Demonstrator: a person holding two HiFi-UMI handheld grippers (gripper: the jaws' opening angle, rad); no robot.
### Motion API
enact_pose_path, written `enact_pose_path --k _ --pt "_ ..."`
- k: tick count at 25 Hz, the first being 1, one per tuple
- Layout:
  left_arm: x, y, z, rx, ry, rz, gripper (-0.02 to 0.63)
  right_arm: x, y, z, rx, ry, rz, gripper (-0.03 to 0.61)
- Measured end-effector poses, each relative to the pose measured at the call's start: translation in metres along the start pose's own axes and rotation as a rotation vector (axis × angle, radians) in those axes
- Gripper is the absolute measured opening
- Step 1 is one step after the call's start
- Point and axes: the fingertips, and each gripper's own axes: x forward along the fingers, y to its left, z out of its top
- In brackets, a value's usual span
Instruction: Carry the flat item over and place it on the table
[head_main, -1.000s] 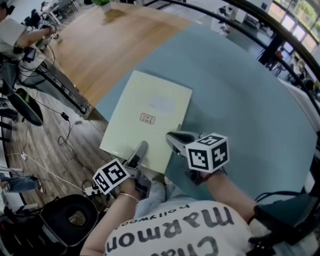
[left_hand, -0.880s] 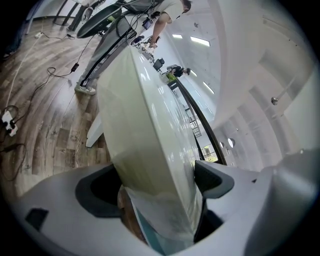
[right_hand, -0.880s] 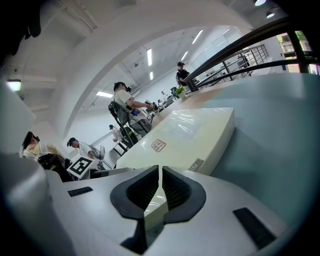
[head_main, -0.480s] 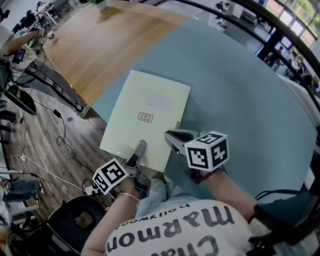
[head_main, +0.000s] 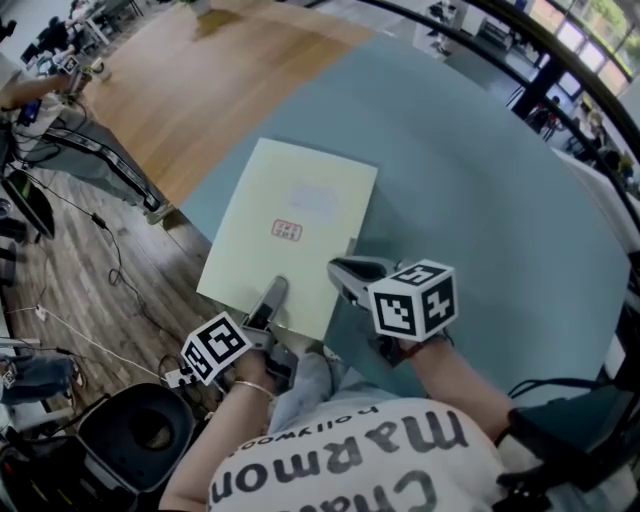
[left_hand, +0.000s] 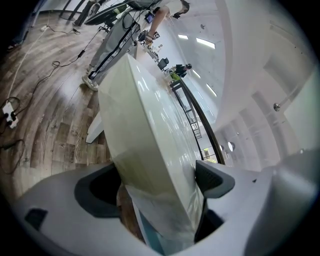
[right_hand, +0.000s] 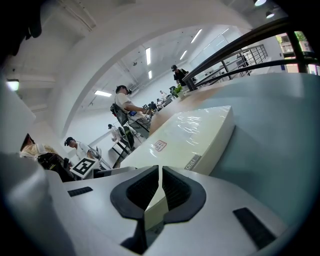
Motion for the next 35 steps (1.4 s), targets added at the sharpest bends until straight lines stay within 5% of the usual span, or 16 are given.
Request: enact_pose_path --k 13,23,28,35 --pt "-0.005 -0.005 -0.001 0.007 0.000 -0.059 0.462 0.000 0.010 -0.001 -0.020 0.010 0.015 0.046" --pt "-0.015 0.001 0.010 0.267 -0.075 0.091 0.517 0.001 0.009 -0.005 -0.028 0.024 0.015 0.046" --pt "-0.024 -0.003 0.015 0.327 -0.114 0.127 0.520 -0.003 0.011 0.001 -0.043 0.031 0.013 0.046" --pt "-0.037 -0.009 0.021 0.571 -0.130 0.207 0.518 0.003 0.025 -0.009 -0.081 0.048 0.027 0.048"
